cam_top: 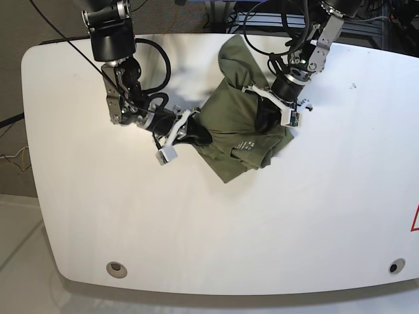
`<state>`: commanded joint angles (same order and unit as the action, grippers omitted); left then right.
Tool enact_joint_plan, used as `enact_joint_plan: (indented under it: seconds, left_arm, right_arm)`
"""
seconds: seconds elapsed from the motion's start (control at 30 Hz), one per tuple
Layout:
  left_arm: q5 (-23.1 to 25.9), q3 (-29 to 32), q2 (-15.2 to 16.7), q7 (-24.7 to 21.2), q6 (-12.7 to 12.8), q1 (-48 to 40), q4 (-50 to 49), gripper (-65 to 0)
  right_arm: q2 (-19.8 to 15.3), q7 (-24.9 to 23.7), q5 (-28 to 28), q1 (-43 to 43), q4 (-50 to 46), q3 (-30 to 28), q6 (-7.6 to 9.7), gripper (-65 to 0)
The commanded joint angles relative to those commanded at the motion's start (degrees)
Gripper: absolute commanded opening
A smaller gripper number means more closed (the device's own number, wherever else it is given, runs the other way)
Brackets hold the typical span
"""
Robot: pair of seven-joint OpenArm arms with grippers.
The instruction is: Fold the T-shirt properly
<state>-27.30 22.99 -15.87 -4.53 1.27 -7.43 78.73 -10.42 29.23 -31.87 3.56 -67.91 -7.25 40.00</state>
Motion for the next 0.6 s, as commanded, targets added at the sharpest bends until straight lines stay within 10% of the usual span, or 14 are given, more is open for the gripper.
enact_joint_plan:
  seconds: [0.6]
  left_arm:
    - [0.2, 5.2, -0.1, 0.1, -0.1, 10.7, -7.3, -57.2]
  right_arm:
    - [0.3, -0.1, 0.3, -9.3, -10.8, 2.1, 0.00, -63.7]
